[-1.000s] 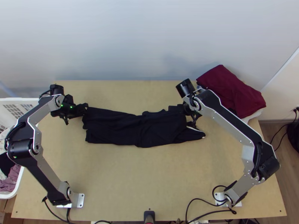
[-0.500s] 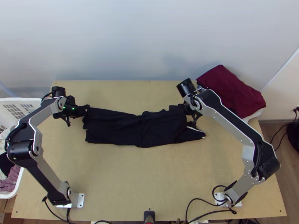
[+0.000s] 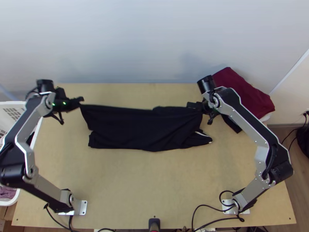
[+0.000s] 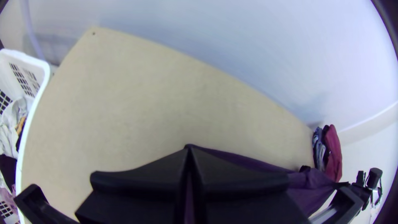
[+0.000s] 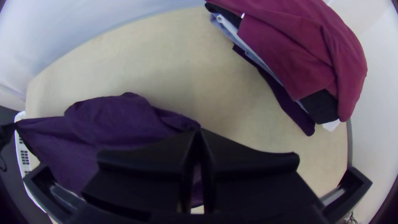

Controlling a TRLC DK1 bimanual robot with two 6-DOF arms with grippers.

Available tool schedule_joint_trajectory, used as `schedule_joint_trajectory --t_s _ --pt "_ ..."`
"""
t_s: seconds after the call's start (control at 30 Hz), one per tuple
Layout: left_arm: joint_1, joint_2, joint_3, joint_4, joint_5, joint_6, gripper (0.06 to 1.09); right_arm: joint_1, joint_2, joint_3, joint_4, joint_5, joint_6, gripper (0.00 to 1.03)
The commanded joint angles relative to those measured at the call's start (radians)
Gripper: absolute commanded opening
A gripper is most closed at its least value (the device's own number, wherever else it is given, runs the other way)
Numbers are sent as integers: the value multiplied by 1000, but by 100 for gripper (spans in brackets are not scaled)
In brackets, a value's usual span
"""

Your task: Fold the t-shirt

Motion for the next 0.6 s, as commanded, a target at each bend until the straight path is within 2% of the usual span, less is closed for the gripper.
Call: schedule_joint_trajectory --t_s 0.0,0.2,0.37,0.57 --pt "8 -76 62 -20 7 -58 10 -26 -63 21 3 41 -13 3" --pt "17 -139 169 -49 2 -122 10 -59 -97 101 4 62 -36 3" --pt "18 -181 263 -54 -22 -148 9 -88 -112 221 64 114 -69 3" --pt "31 -235 402 -61 -34 -185 9 -169 -127 373 138 117 -93 3"
